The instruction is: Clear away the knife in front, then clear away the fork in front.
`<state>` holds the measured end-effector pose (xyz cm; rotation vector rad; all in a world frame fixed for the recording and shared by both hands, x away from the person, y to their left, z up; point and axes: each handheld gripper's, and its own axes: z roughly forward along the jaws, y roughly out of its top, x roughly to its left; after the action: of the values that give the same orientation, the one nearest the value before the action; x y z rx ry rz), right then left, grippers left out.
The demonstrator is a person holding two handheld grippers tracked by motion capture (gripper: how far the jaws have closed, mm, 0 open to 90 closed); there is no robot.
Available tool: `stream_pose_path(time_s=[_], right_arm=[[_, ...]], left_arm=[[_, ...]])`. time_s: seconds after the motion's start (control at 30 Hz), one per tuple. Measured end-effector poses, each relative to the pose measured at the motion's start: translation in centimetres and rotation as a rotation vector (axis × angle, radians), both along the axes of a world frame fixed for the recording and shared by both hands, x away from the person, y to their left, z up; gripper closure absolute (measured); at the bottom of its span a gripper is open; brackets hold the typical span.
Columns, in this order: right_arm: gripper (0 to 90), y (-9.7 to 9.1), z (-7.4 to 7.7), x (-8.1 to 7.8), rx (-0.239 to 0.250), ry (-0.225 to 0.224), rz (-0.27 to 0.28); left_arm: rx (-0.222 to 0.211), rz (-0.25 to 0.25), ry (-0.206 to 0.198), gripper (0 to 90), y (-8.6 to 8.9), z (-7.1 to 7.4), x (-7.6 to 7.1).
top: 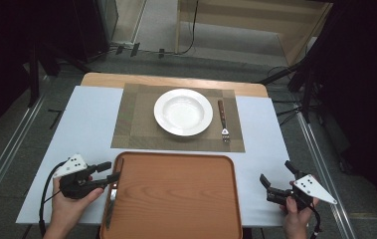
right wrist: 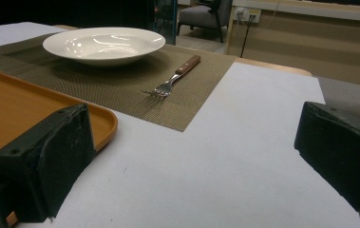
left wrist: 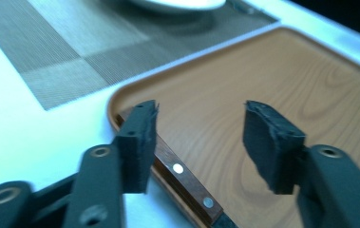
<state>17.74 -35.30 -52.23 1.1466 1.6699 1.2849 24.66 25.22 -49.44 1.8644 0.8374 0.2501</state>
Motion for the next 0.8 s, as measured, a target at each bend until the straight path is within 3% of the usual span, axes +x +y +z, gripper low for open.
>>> stream_pose_path(time_s=[0.13,0.23,0.37,0.53,0.8], right_arm=[[0.0,0.0,0.0,0.0,-0.002,0.004,0.000],[0.0,0.1,0.0,0.0,-0.003,0.006,-0.001],[0.0,0.1,0.0,-0.1,-0.004,0.002,0.001],[0.0,0.2,0.2,-0.1,-0.014,0.001,0.002],[0.0,0.2,0.4,0.0,-0.018,0.006,0.014]], left_arm=[[-0.045,0.009,-0.023,10.5,1.0,0.1,0.0],[-0.043,0.030,-0.049,0.2,1.5,0.2,0.0],[-0.060,0.036,-0.090,0.0,2.3,0.4,-0.2],[-0.043,0.071,-0.097,0.0,3.0,0.2,-0.1],[-0.037,0.121,-0.143,0.0,4.1,-0.1,0.2]])
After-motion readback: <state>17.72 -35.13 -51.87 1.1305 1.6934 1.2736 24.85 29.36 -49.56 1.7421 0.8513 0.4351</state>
